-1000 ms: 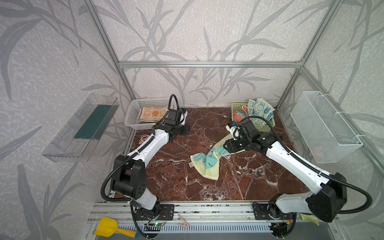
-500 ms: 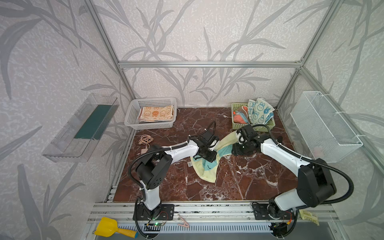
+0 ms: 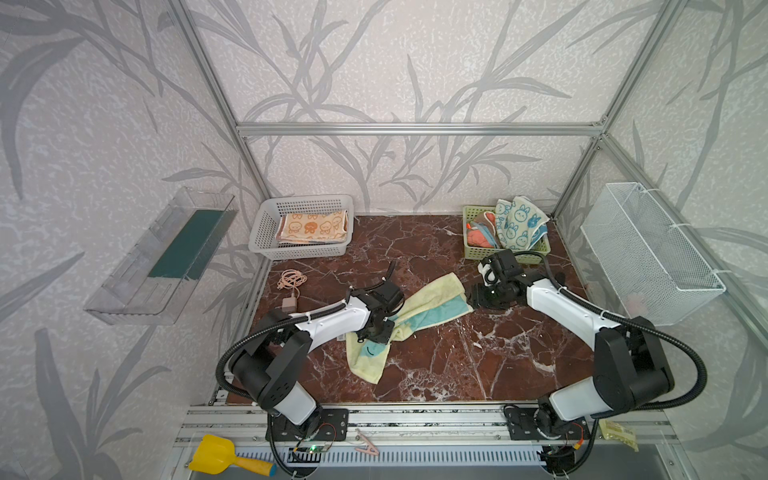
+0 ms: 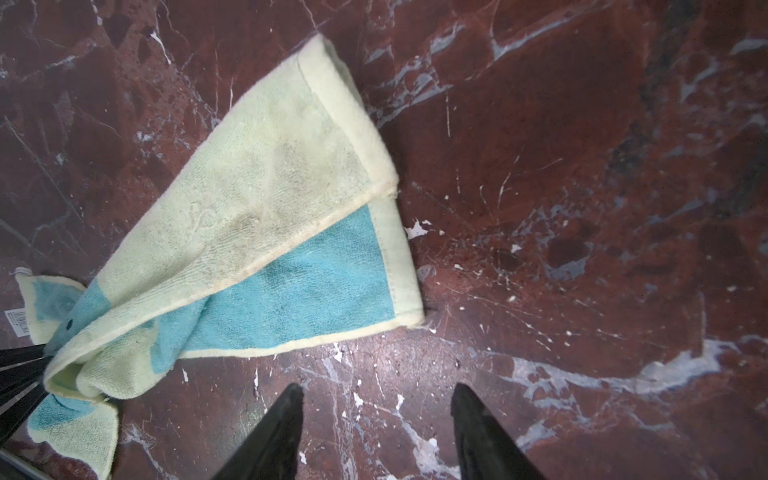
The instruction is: Fold and stack the towels
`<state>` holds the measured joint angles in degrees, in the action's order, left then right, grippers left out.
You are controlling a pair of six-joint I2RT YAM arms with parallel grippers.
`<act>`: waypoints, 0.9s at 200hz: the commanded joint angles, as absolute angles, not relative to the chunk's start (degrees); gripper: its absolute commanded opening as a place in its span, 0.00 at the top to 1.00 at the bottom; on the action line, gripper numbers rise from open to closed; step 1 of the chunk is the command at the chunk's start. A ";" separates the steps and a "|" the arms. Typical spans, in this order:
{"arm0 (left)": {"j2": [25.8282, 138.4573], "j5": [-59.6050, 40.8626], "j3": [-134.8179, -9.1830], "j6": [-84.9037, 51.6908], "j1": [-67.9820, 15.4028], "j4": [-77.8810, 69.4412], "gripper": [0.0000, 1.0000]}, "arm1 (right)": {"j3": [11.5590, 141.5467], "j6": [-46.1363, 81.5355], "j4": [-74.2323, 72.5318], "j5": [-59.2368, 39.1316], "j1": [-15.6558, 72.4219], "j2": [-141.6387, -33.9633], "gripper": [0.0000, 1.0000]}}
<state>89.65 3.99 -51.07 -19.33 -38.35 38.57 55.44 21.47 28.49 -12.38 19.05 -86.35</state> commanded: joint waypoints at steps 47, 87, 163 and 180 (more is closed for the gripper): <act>87.14 5.65 -63.07 -12.70 -42.88 35.19 0.60 | 48.33 26.19 18.92 -22.67 14.53 -87.25 0.76; 102.48 2.71 -78.88 -7.37 -47.91 31.22 0.59 | 41.82 26.89 16.11 -24.87 11.29 -83.82 0.78; 129.02 11.30 -107.21 0.26 -53.57 37.41 0.52 | 37.12 25.40 15.01 -28.08 9.49 -82.52 0.88; 132.05 12.89 -111.05 0.50 -53.55 39.67 0.52 | 36.74 25.40 14.40 -28.98 9.49 -82.95 0.91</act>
